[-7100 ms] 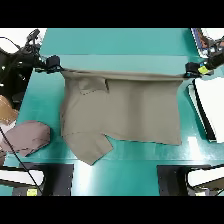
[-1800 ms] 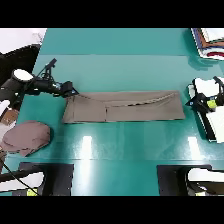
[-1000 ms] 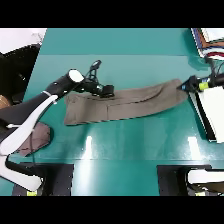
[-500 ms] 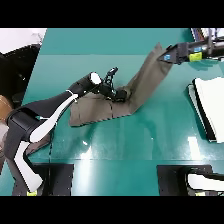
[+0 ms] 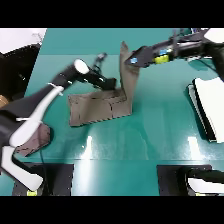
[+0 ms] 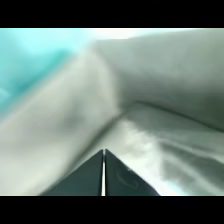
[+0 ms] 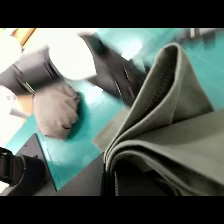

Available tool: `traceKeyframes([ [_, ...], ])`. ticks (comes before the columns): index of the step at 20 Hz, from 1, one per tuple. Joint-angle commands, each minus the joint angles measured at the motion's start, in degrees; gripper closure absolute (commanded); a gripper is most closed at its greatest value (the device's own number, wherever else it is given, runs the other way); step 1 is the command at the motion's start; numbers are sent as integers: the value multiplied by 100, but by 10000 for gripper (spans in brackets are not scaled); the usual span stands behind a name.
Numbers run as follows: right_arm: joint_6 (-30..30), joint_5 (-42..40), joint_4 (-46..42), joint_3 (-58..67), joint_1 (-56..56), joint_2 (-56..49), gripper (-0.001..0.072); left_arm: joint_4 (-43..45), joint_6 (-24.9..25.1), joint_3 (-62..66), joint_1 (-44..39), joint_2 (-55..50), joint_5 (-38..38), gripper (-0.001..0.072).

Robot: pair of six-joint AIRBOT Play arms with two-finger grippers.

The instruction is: Fold the shirts.

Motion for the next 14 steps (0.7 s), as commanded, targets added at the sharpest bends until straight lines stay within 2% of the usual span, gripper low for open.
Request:
traceKeyframes([
  [1,-79,-826,4,9,935,-376,693,1453,-120,4,1045,1095,-844,681],
  [3,-240,-1412,4,11,1565,-745,692,1786,-116,2,1681,1720,-977,681],
  [5,-374,-1591,-20,273,2061,-1237,667,1814,-118,2,2197,2168,-964,681],
  [7,-492,-1307,-50,743,2382,-1709,275,1812,-118,2,2531,2428,-1010,681],
  [8,-592,-1014,-68,994,2439,-1908,182,1810,-118,2,2618,2498,-1062,681],
  [9,-601,-640,-81,1217,2428,-2068,184,1805,-118,4,2664,2514,-1119,681],
  [11,-85,20,-566,1471,2223,-2184,261,1805,-114,-2,2664,2507,-1270,681],
  [12,-42,243,-940,1421,2072,-2120,286,1781,-114,-2,2662,2507,-1287,681],
  [14,-4,385,-1351,981,1633,-1838,287,1755,-111,-2,2664,2507,-1296,681],
])
